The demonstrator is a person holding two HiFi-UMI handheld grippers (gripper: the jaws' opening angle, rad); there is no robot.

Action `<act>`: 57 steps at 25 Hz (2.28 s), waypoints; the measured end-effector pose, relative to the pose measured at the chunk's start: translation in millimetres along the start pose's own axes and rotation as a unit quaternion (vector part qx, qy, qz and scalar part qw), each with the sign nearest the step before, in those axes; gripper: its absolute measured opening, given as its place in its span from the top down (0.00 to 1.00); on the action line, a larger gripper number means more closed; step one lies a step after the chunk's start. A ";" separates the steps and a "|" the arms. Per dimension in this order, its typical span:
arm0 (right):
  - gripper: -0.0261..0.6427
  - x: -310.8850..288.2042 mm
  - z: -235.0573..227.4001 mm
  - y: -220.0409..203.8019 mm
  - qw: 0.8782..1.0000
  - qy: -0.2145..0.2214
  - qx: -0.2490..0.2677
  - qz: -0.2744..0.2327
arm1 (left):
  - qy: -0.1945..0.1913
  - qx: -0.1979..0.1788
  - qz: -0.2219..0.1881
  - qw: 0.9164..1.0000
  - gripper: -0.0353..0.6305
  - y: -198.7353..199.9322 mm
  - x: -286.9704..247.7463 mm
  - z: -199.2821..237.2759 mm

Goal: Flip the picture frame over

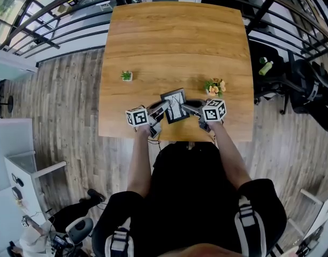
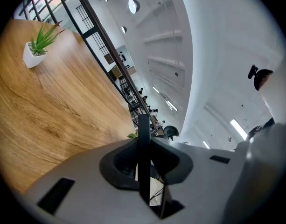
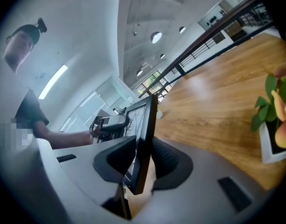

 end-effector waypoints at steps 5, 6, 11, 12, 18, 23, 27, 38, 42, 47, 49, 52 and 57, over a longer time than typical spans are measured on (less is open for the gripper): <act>0.79 -11.0 -11.2 -7.8 0.999 -0.039 0.001 0.005 | 0.064 -0.003 -0.010 0.998 0.83 -2.1 -1.7 23.3; 0.79 -13.4 -14.1 -10.1 0.999 -0.048 -0.001 0.005 | 0.077 -0.009 -0.009 0.997 0.82 -2.8 -2.1 29.0; 0.79 -20.8 -26.1 -17.0 0.996 -0.084 -0.018 -0.008 | 0.122 -0.047 0.008 0.991 0.81 -1.1 -9.2 41.5; 0.79 -22.0 -28.4 -17.3 0.996 -0.090 -0.021 -0.011 | 0.128 -0.053 0.010 0.990 0.81 -0.4 -10.9 44.4; 0.78 -31.0 -46.8 -25.9 0.990 -0.138 -0.021 -0.016 | 0.184 -0.095 0.020 0.978 0.76 -1.3 -18.9 65.9; 0.78 -36.5 -63.5 -35.7 0.986 -0.159 -0.035 -0.017 | 0.213 -0.128 0.037 0.968 0.73 -5.7 -26.3 83.1; 0.78 -43.7 -73.4 -41.7 0.984 -0.176 -0.028 0.001 | 0.224 -0.151 0.047 0.962 0.73 -8.6 -27.4 93.1; 0.78 -51.2 -90.2 -45.3 0.979 -0.203 -0.018 0.019 | 0.270 -0.205 0.068 0.938 0.70 -6.9 -35.0 115.6; 0.78 -53.4 -91.7 -47.0 0.978 -0.208 -0.021 0.024 | 0.273 -0.207 0.075 0.937 0.70 -7.5 -36.7 120.1; 0.77 -57.6 -93.5 -45.1 0.975 -0.219 -0.017 0.036 | 0.282 -0.216 0.076 0.932 0.69 -5.8 -36.0 126.0; 0.76 -58.4 -94.9 -43.7 0.973 -0.228 -0.008 0.042 | 0.286 -0.218 0.077 0.930 0.69 -5.2 -36.4 128.5; 0.73 -57.3 -98.6 -42.6 0.969 -0.242 0.009 0.051 | 0.292 -0.224 0.079 0.926 0.68 -5.4 -39.2 131.4; 0.73 -56.4 -100.6 -44.3 0.966 -0.255 0.014 0.051 | 0.300 -0.231 0.082 0.922 0.67 -8.3 -40.6 135.1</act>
Point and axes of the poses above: the fingertips, and each gripper's own axes: x backward along the fingers, z to its left, y out of its top, the point moved 1 cm from there along x, backward along the fingers, and after that the axes turned 2 degrees about y, right-handed, at the moved point
